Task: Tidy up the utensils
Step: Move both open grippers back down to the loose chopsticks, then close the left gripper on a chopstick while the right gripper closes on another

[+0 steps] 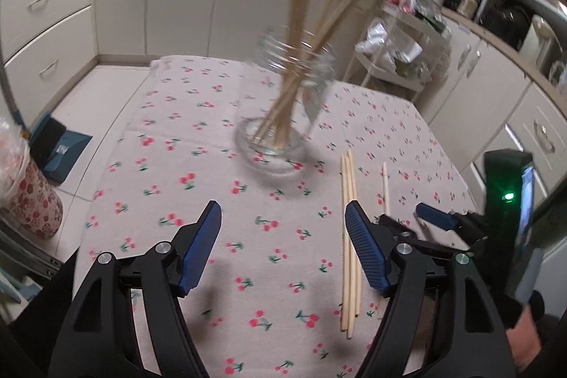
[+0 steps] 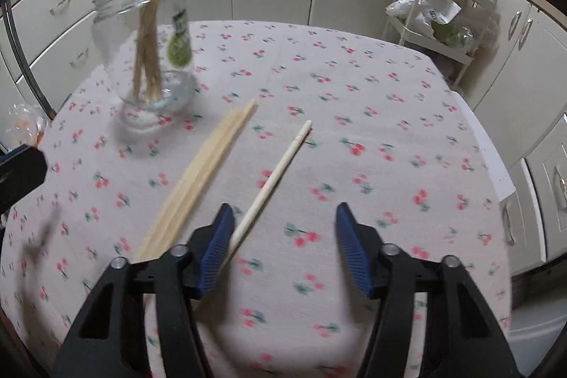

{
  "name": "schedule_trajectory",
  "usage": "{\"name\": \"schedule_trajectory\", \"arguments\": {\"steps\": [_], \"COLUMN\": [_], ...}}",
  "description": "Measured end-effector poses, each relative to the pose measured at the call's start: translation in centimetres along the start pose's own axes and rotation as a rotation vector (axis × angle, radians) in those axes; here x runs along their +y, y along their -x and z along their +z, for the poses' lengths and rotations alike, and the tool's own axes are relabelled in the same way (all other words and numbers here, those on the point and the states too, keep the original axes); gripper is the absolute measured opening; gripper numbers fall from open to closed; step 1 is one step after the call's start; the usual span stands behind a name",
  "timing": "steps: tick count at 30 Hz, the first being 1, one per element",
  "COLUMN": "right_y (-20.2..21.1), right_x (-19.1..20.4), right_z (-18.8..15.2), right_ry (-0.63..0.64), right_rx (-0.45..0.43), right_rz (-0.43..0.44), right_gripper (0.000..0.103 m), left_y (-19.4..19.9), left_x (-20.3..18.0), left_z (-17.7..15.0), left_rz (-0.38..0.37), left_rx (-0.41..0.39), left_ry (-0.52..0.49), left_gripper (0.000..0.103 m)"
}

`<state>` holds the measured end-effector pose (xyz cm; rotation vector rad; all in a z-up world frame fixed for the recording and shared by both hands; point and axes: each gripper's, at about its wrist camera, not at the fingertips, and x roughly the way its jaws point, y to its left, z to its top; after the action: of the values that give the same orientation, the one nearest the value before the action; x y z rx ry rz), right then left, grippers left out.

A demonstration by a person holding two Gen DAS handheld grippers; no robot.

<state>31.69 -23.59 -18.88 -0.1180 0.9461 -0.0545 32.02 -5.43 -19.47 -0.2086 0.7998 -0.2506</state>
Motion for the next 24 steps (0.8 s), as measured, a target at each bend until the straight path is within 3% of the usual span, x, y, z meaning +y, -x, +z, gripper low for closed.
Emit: {"name": "schedule_trajectory", "arguments": {"steps": [6, 9, 12, 17, 20, 24], "right_y": [0.7, 0.9, 0.9, 1.0, 1.1, 1.1], "right_x": [-3.9, -4.0, -4.2, -3.7, -3.4, -4.2], "right_z": [-1.5, -1.9, -2.0, -2.0, -2.0, -2.0], "right_ry": [-0.070, -0.062, -0.063, -0.031, -0.013, -0.055], "right_rx": [0.004, -0.023, -0.042, -0.046, -0.041, -0.029], "right_rz": [0.035, 0.054, 0.085, 0.140, 0.173, 0.202], "right_gripper": [0.029, 0.027, 0.027, 0.027, 0.027, 0.027], "left_y": [-4.1, -5.6, -6.9, -7.5, -7.2, -6.9], "left_x": [-2.9, -4.1, -4.4, -4.9, -5.2, -6.1], "left_z": [0.0, -0.3, -0.5, -0.7, -0.7, -1.0], "left_rz": [0.019, 0.038, 0.059, 0.115, 0.107, 0.108], "left_rx": [0.083, 0.113, 0.147, 0.140, 0.156, 0.167], "left_ry": [-0.096, -0.139, -0.137, -0.153, -0.124, -0.149], "left_gripper": [0.069, 0.068, 0.059, 0.054, 0.041, 0.040]}}
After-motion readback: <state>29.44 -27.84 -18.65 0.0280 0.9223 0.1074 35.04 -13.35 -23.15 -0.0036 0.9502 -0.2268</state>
